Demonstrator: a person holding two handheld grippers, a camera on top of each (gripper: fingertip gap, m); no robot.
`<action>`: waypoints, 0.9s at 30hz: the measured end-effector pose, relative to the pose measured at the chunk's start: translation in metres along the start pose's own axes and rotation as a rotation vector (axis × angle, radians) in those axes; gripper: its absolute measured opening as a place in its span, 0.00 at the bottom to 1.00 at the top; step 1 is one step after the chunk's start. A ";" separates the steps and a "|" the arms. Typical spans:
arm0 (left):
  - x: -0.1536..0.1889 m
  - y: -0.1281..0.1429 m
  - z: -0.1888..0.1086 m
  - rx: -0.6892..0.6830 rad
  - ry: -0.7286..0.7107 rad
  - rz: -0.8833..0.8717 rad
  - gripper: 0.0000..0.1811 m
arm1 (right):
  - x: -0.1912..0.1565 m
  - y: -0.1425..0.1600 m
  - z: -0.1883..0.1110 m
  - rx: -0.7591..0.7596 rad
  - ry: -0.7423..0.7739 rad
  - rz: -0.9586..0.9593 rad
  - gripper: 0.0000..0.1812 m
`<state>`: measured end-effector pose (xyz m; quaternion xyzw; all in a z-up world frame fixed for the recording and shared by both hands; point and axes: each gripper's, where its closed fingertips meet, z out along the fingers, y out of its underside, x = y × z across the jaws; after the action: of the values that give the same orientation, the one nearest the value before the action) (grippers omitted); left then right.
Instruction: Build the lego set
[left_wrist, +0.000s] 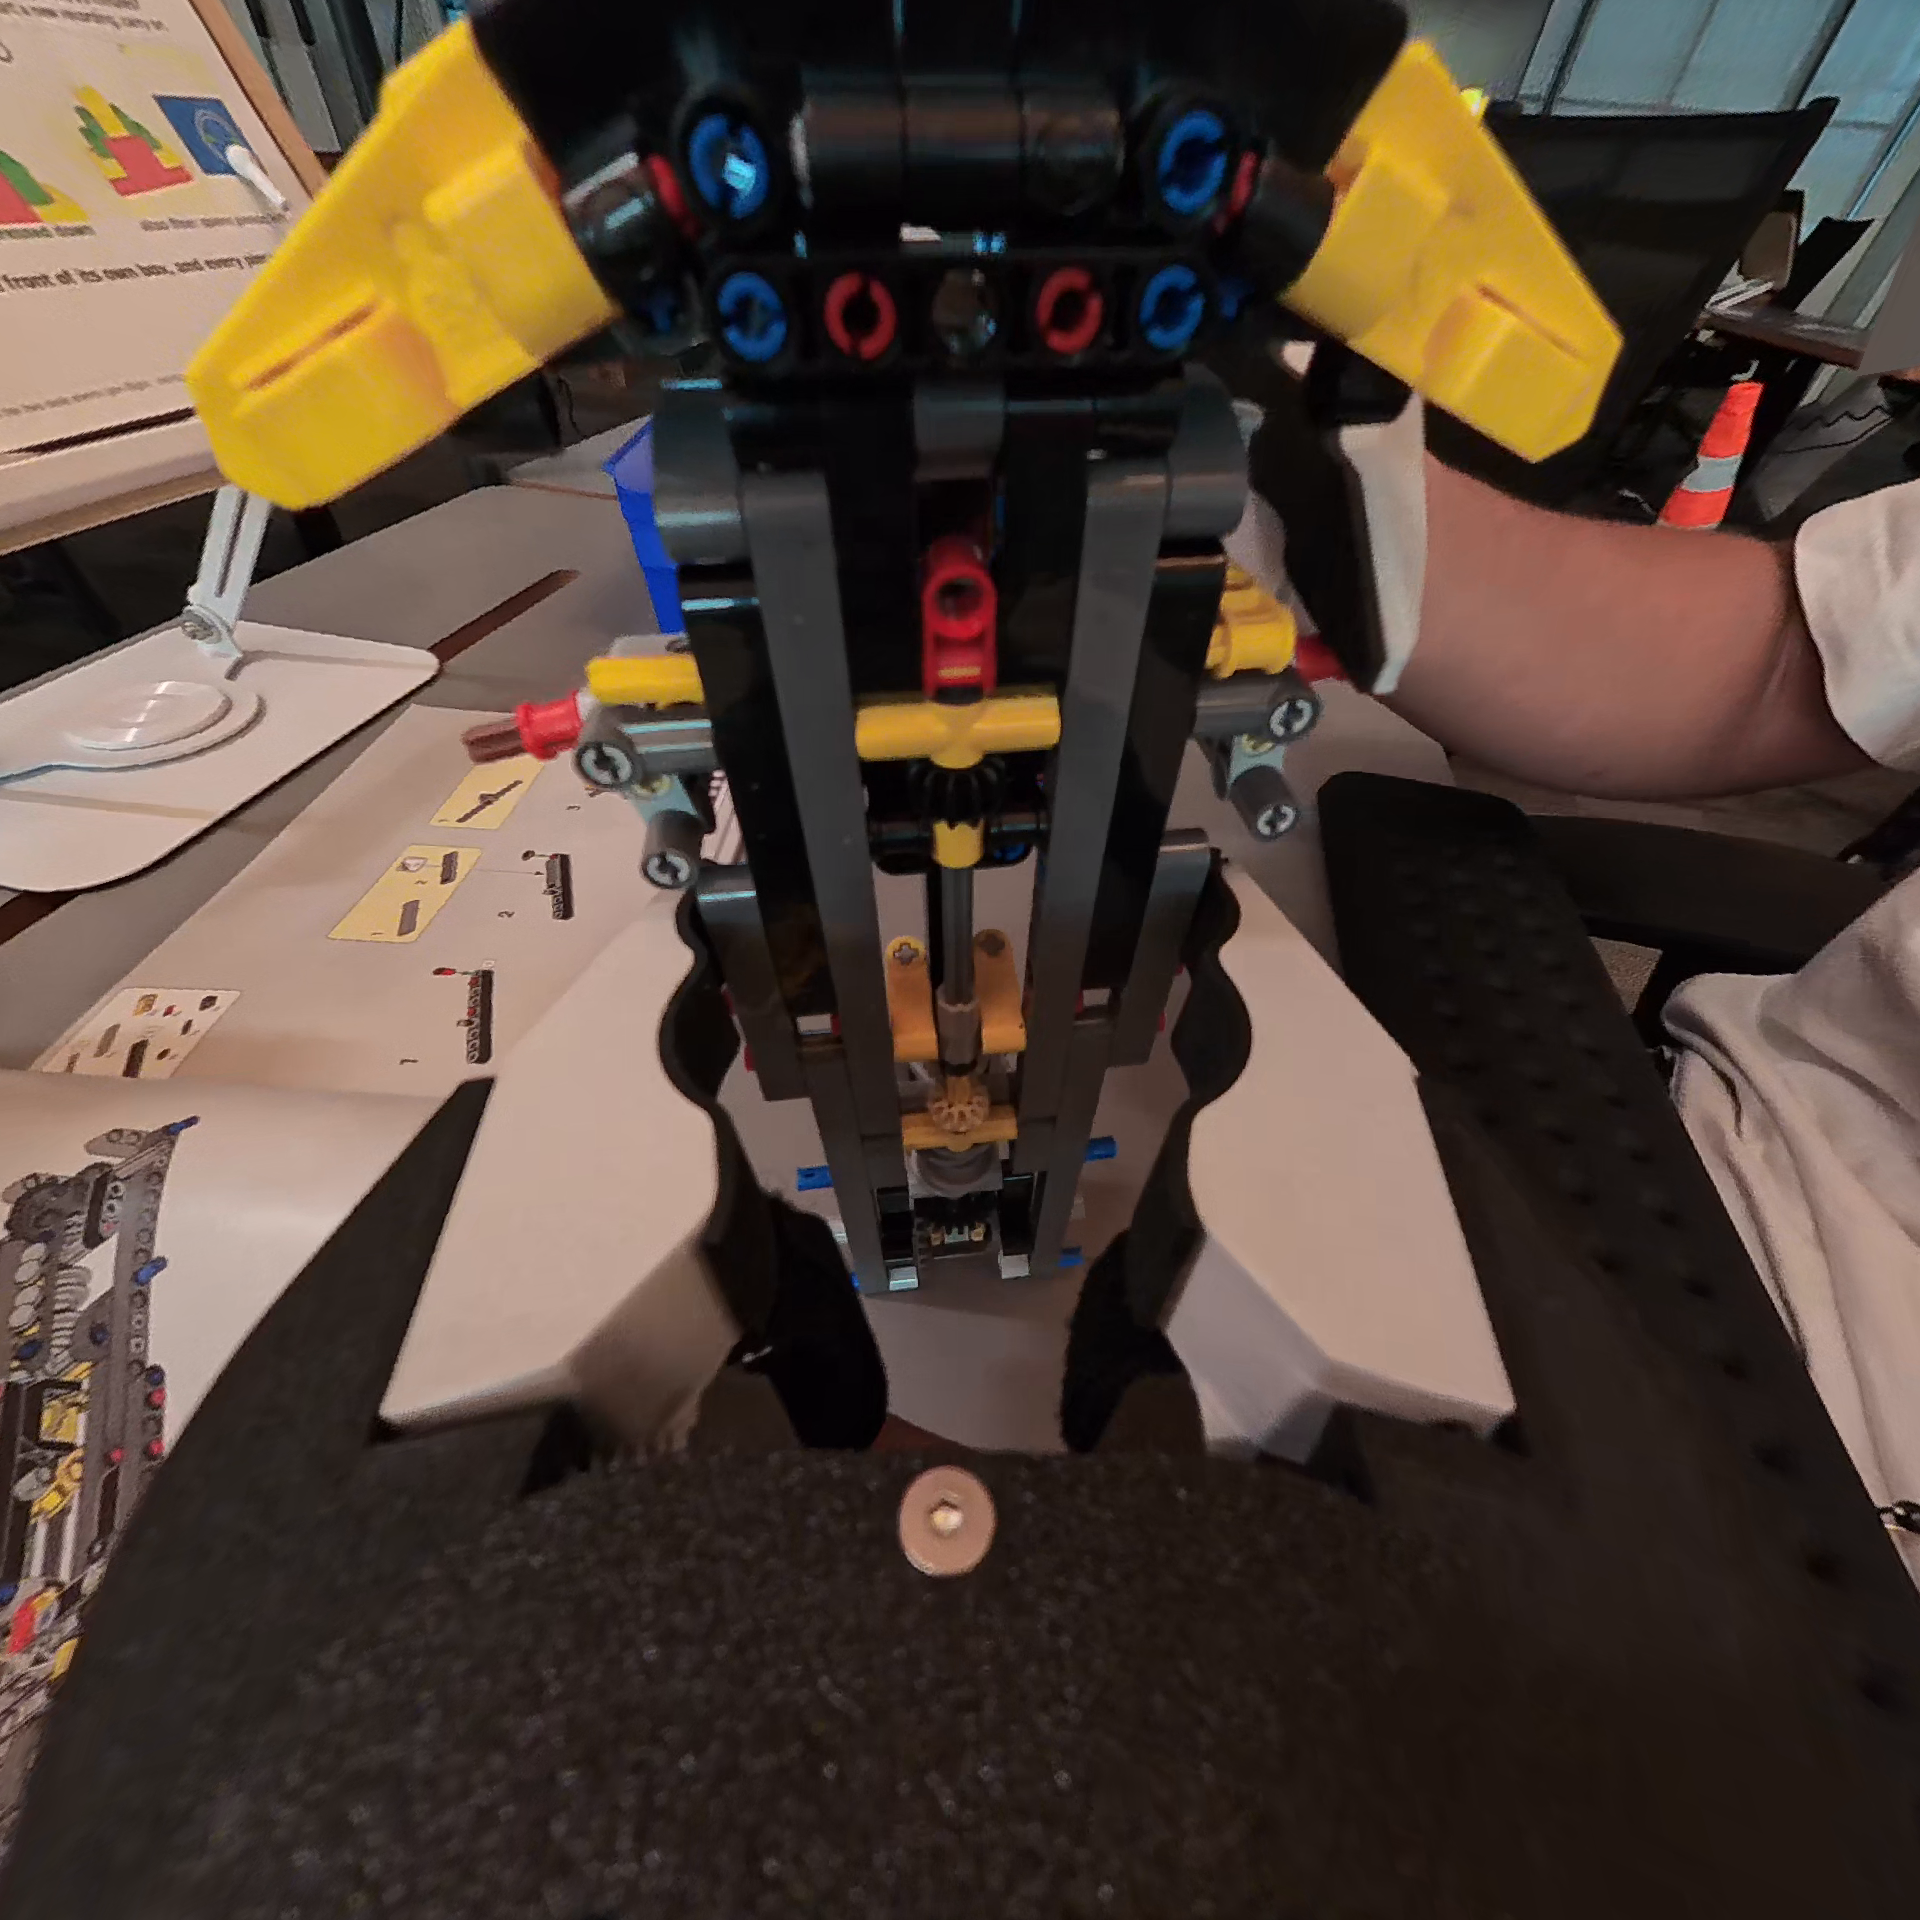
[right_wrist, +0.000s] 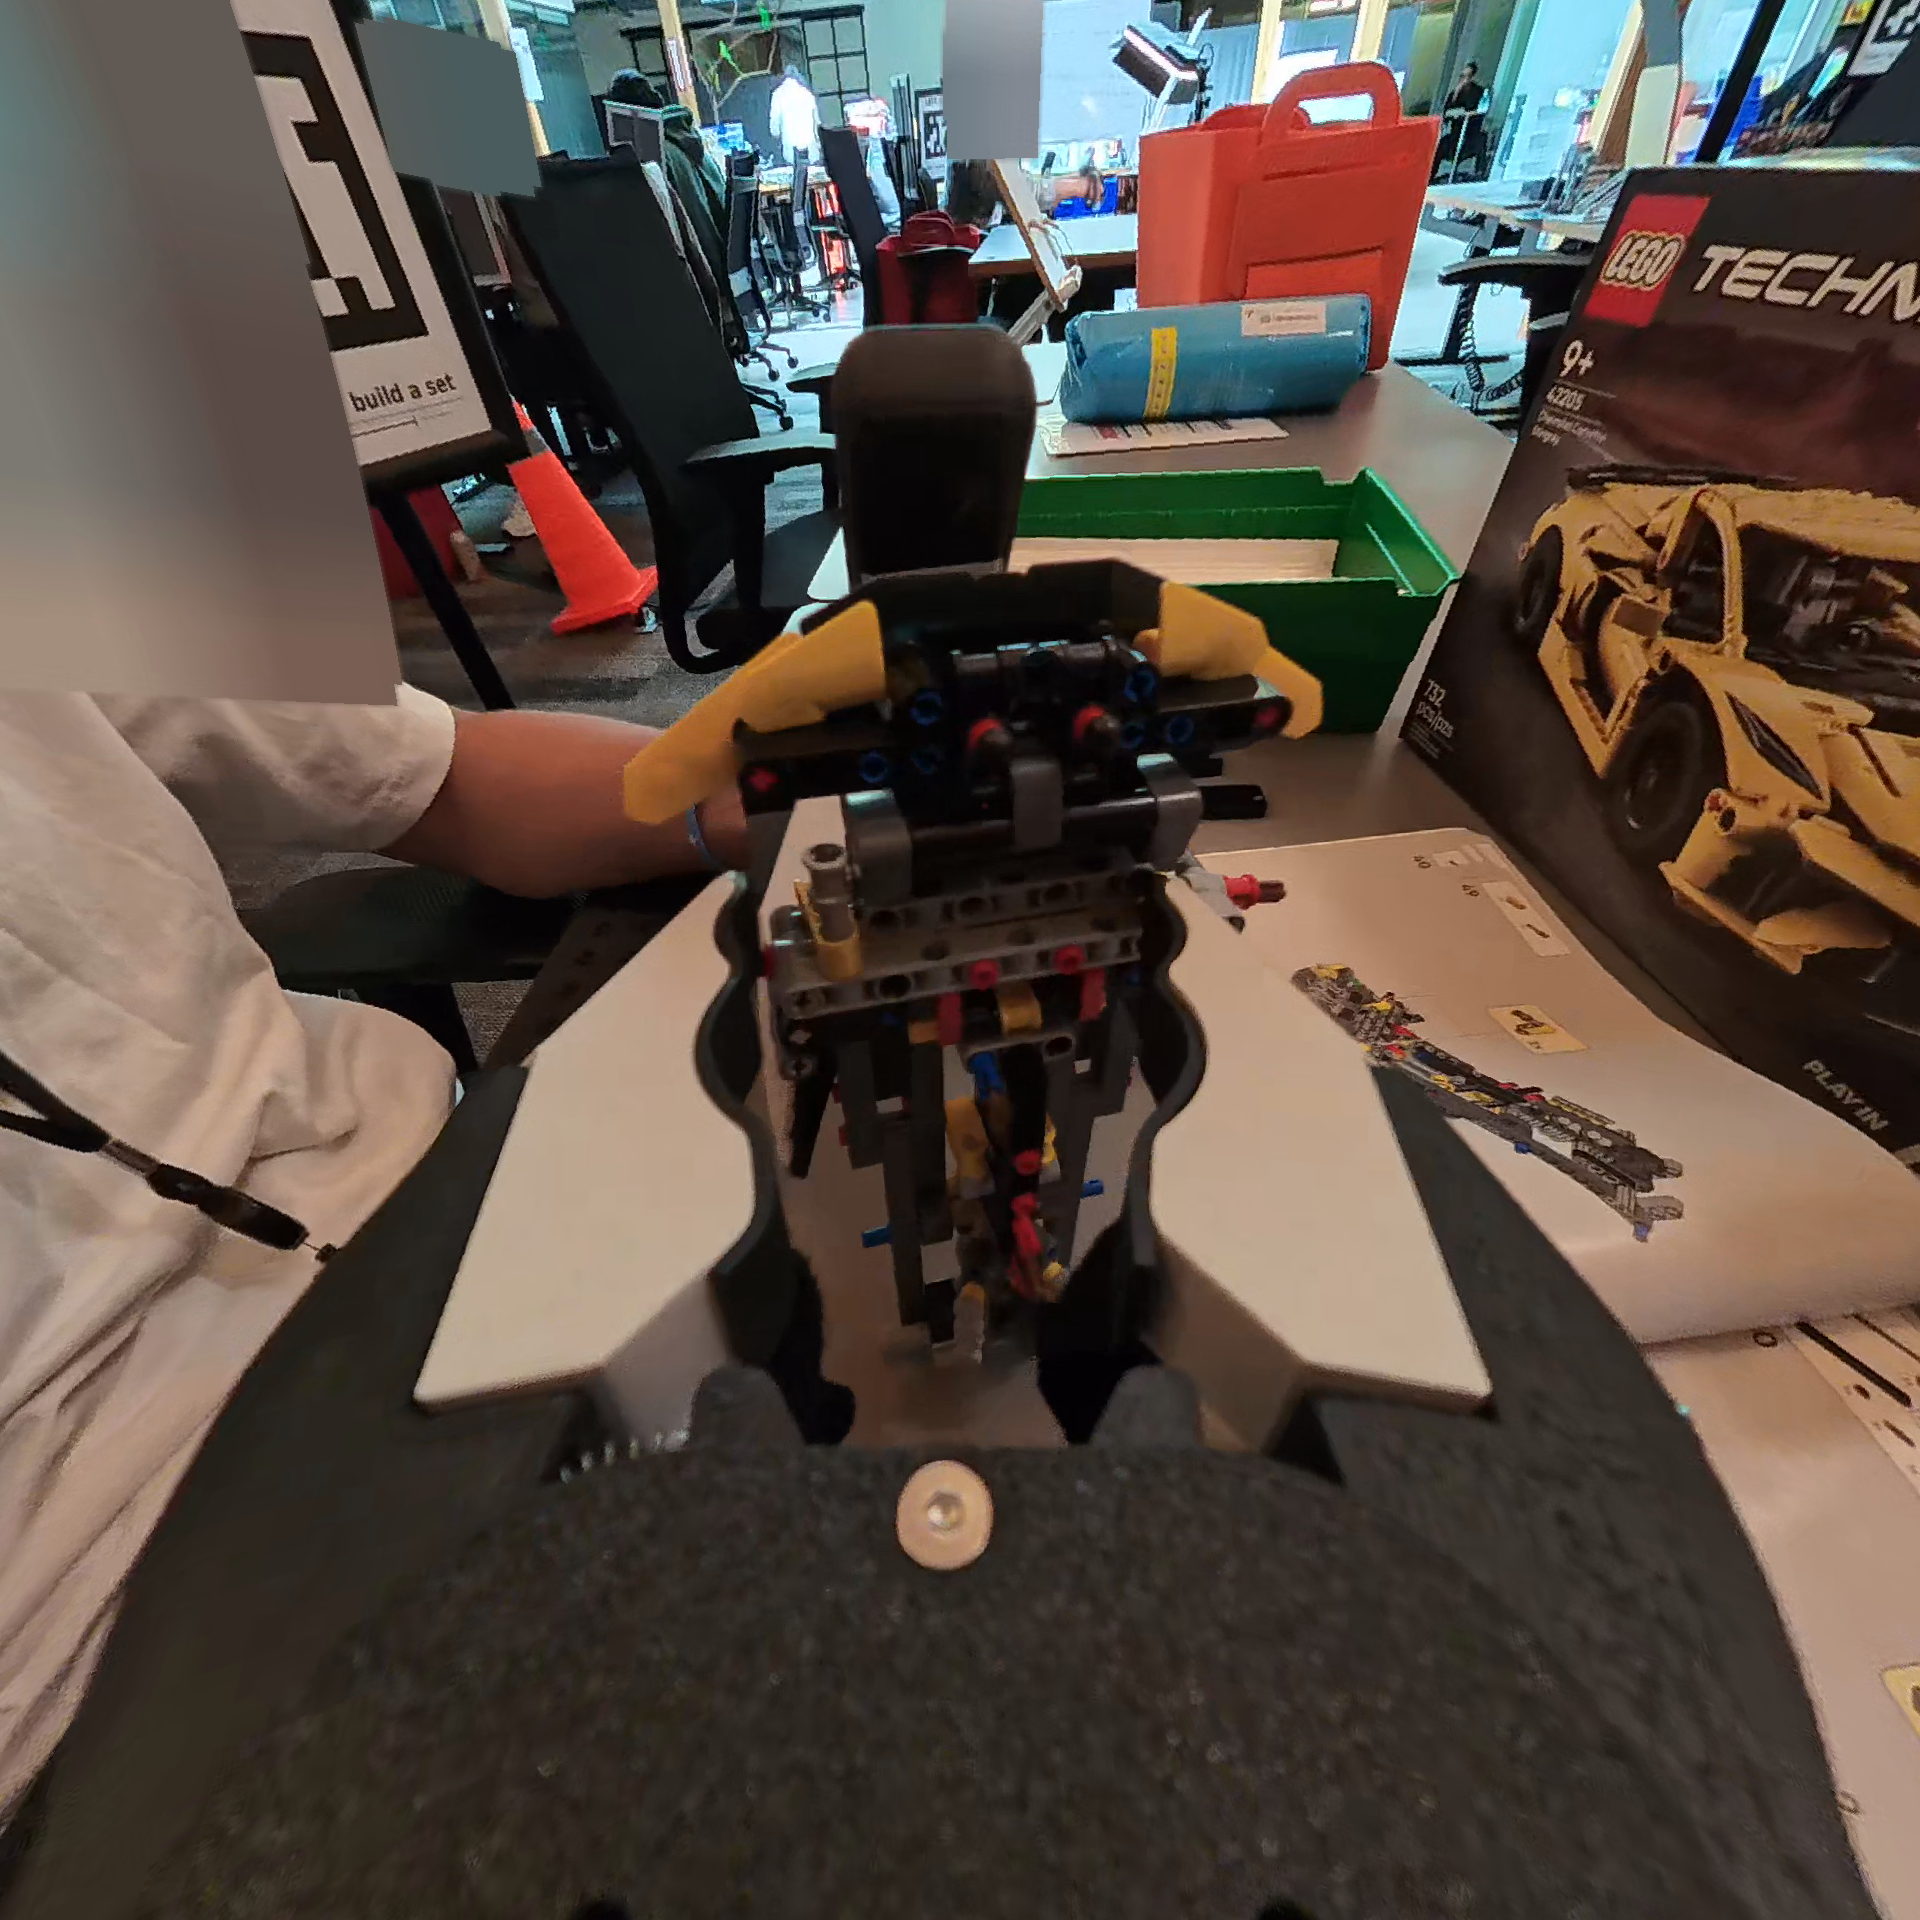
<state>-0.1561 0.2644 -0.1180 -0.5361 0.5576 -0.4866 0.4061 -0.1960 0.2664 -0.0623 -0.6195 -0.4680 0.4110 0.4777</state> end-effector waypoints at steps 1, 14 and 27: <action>0.000 0.000 0.001 -0.002 -0.004 0.001 0.47 | 0.001 0.000 -0.001 0.000 0.002 -0.003 0.39; 0.000 0.001 0.002 -0.032 -0.074 0.047 0.46 | 0.003 0.002 -0.001 -0.025 -0.026 -0.012 0.36; 0.001 0.002 0.001 -0.022 -0.029 0.010 0.46 | -0.001 0.001 0.002 -0.051 0.019 -0.020 0.37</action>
<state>-0.1560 0.2633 -0.1202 -0.5447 0.5597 -0.4705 0.4107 -0.1983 0.2660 -0.0642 -0.6306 -0.4799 0.3882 0.4704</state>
